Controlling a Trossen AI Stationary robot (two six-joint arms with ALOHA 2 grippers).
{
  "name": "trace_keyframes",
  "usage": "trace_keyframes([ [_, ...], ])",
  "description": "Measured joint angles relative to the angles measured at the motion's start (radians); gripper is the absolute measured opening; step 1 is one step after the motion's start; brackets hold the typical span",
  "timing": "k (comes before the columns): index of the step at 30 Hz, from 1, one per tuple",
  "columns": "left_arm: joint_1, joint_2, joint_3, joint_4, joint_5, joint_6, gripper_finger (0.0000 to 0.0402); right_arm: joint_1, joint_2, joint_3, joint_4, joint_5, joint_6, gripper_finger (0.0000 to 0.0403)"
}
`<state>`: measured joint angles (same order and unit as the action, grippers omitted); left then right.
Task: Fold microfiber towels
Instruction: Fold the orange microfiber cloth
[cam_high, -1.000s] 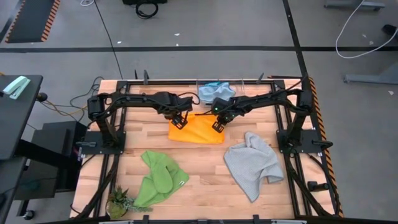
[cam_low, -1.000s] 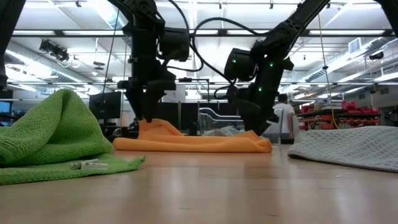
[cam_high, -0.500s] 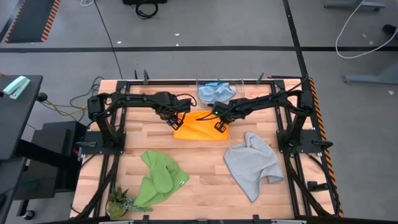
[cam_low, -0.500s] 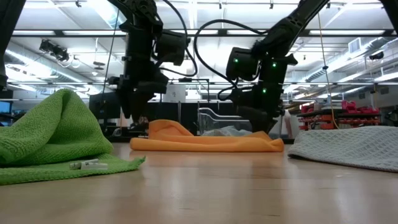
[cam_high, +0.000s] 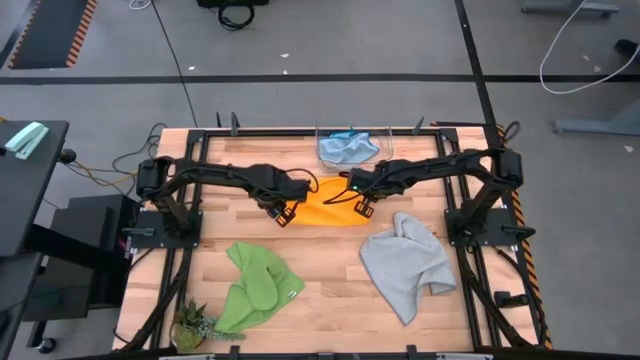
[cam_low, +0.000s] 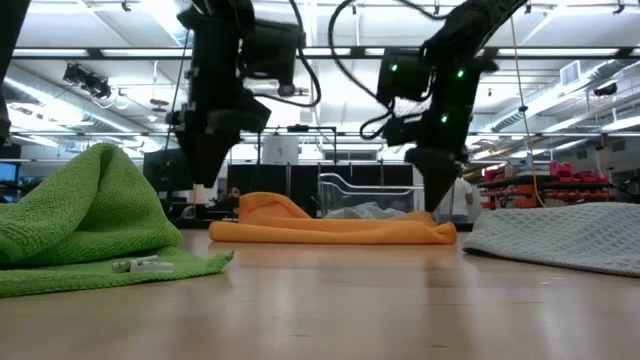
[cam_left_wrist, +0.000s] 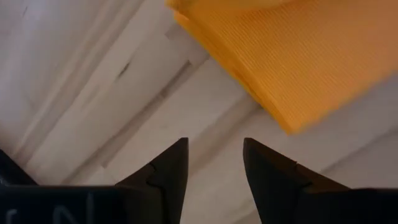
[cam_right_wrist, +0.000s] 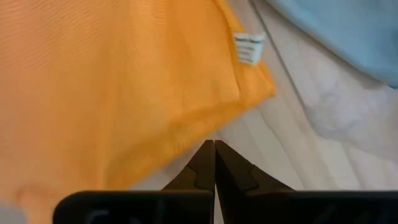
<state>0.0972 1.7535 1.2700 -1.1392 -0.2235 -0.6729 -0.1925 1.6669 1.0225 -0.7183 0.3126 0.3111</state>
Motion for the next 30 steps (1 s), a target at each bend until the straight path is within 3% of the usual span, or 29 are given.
trace_keyframes([
  [10,-0.209,-0.028,0.000,0.054,-0.003,-0.189,0.0139,0.116,-0.229,0.000,-0.175,-0.087,0.061,0.0012],
  [15,-0.289,-0.028,0.000,0.151,-0.089,-0.258,0.0122,0.221,-0.362,0.000,-0.172,-0.093,0.127,0.0012],
  [20,-0.304,-0.028,0.000,0.206,-0.138,-0.233,0.0106,0.303,-0.473,0.000,-0.172,-0.082,0.165,0.0012],
  [30,-0.297,-0.037,0.021,0.308,-0.114,-0.238,0.0082,0.403,-0.590,0.000,-0.175,-0.044,0.167,0.0011],
])
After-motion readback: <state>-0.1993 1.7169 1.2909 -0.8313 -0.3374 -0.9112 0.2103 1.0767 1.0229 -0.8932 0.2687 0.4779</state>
